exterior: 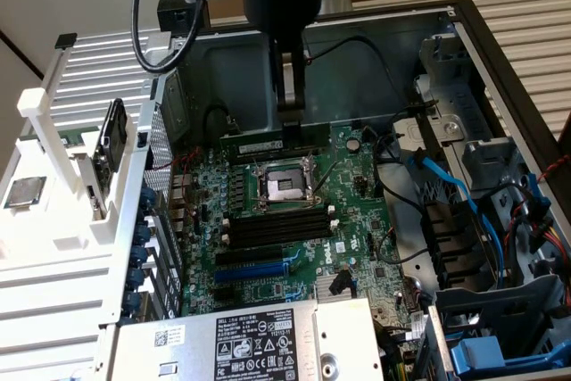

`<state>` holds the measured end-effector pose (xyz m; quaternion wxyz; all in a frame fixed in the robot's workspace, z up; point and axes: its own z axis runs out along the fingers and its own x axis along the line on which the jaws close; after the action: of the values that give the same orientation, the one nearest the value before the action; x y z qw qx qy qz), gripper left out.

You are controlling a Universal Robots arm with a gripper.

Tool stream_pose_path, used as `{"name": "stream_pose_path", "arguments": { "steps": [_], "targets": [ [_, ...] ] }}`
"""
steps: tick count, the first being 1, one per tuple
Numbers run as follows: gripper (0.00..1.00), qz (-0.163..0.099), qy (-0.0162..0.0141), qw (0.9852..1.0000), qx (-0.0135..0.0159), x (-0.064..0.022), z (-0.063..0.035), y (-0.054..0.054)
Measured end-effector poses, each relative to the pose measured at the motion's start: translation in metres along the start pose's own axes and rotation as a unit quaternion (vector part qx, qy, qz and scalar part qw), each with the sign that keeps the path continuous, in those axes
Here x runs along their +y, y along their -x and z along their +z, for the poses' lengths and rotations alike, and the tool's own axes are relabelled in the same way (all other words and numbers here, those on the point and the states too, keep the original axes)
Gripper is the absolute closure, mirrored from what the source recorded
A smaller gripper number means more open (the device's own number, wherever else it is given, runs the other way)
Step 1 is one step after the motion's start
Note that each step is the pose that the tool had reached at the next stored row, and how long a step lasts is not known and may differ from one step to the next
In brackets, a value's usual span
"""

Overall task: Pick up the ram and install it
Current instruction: 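Insert the ram into the slot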

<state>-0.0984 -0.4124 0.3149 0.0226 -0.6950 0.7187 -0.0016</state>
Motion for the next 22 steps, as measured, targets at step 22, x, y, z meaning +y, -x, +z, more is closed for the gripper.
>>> {"name": "stream_pose_path", "arguments": {
  "steps": [22],
  "targets": [
    [0.88, 0.000, -0.0138, 0.9999, -0.0007, 0.0083, 0.0279, -0.010]
  ]
}}
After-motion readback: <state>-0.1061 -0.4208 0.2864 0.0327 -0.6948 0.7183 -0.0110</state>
